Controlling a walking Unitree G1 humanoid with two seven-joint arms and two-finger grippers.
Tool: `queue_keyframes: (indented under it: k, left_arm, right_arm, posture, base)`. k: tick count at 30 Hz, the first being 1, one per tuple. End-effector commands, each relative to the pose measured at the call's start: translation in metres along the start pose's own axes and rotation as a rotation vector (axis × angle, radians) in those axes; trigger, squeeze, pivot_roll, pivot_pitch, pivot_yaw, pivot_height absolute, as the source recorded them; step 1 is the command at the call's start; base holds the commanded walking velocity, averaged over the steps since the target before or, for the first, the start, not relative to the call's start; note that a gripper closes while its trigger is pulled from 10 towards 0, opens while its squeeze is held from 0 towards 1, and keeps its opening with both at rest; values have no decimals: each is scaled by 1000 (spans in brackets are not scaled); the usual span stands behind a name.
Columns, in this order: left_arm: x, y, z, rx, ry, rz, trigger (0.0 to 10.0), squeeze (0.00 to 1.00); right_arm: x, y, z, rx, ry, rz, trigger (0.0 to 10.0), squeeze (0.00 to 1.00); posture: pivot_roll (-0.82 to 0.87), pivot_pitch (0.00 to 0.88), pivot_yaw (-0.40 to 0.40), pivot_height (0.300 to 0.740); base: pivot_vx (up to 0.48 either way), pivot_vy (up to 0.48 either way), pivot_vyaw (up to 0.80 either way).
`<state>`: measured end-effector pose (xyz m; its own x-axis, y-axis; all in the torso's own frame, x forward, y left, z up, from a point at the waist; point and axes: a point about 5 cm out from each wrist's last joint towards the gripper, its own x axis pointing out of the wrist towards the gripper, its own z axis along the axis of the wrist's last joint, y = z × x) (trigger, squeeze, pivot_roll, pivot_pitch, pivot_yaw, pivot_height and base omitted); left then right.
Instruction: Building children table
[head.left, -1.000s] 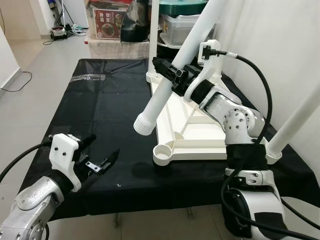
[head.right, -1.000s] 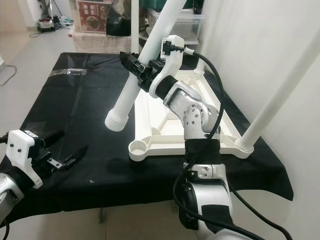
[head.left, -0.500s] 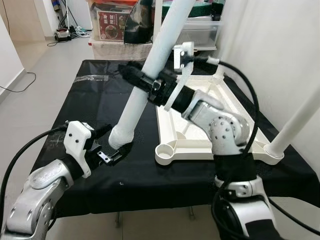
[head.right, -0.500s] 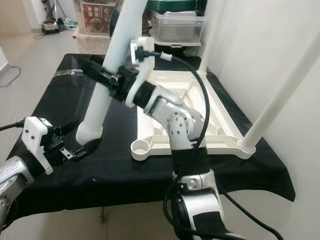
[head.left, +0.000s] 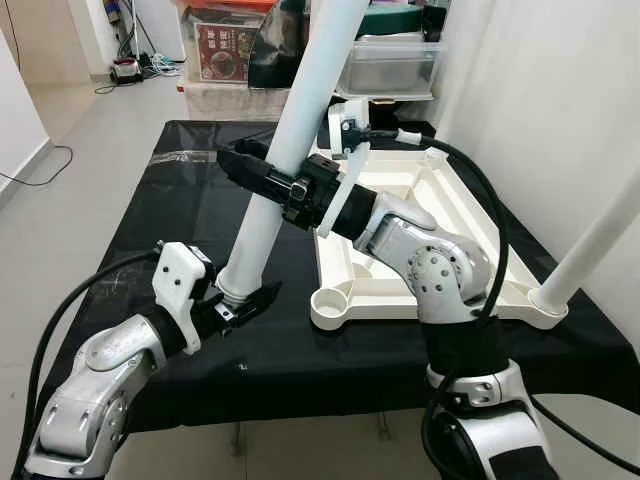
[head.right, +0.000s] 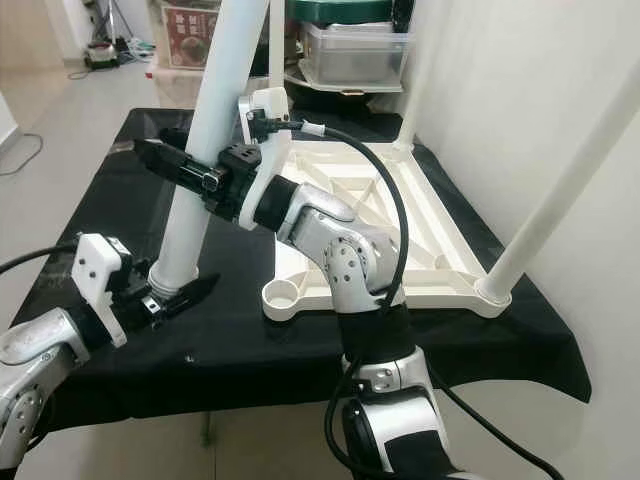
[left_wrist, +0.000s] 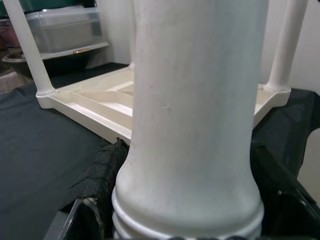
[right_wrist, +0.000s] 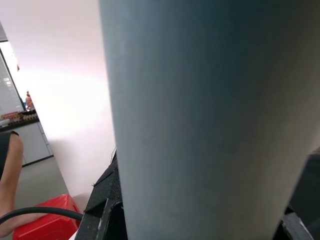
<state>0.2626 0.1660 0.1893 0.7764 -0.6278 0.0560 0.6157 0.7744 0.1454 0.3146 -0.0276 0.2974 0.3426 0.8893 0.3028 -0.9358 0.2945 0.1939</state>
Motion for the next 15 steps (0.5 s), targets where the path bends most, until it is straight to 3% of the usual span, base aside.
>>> queue_keyframes:
  k: [1, 7, 8, 9, 10, 15]
  left_arm:
    - [-2, 1, -5, 1, 23, 0, 0, 0]
    - [-4, -2, -11, 7, 70, -7, 0, 0]
    - [-4, -3, -12, 7, 78, -9, 1529, 0]
    - [-4, -3, -12, 7, 78, -9, 1529, 0]
    - [-3, -3, -12, 6, 83, -15, 10000, 0]
    - [-5, -10, -3, -45, 33, -78, 10000, 0]
  right_arm:
    - [1, 4, 0, -14, -2, 17, 10000, 0]
    - [1, 1, 3, -23, -7, 5, 10000, 0]
    - [2, 1, 4, -18, -12, 0, 10000, 1000]
    - [2, 1, 4, -18, -12, 0, 10000, 1000]
    - [2, 0, 4, -9, -18, -4, 10000, 1000]
    - [0, 0, 6, -29, -36, 24, 10000, 1000]
  posture:
    - [51, 0, -38, 740]
    - [54, 0, -41, 740]
    - [54, 0, -40, 740]
    - [54, 0, -40, 740]
    - [54, 0, -40, 740]
    - [54, 0, -42, 740]
  base:
    - [0, 0, 0]
    - [0, 0, 0]
    - [0, 0, 0]
    - [0, 0, 0]
    - [0, 0, 0]
    - [0, 0, 0]
